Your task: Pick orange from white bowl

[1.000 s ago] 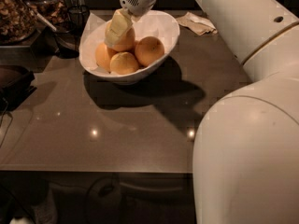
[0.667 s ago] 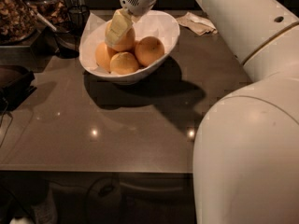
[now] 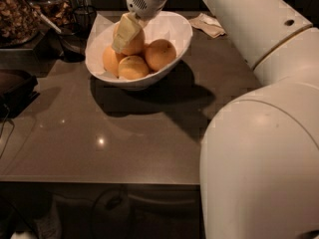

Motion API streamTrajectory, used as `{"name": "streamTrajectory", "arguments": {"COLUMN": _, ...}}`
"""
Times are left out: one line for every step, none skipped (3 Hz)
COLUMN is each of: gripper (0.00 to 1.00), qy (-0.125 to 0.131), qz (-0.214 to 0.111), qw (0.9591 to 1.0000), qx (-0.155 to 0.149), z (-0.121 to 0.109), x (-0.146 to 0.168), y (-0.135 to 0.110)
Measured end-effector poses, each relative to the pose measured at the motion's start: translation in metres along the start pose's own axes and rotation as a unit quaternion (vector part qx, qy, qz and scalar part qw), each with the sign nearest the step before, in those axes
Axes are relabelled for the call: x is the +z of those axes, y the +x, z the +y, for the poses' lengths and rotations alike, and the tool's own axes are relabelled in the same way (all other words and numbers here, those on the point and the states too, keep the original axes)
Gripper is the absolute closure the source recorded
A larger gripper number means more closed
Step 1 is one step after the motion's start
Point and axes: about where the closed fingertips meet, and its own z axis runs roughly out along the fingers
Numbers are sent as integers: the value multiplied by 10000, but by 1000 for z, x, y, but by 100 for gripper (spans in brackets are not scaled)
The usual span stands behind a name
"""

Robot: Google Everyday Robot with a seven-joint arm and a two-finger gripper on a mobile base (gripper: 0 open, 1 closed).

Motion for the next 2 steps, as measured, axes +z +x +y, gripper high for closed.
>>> {"name": "streamTrajectory", "arguments": {"gripper": 26, "qy": -104, "qz": 55, "qw": 9999, "qx": 36, "z": -2, "x": 11, "y": 2}}
{"name": "streamTrajectory", "arguments": {"gripper": 45, "qy": -123, "qz": 75, "qw": 9999, "qx": 50, "z": -4, "x": 16, "y": 3}}
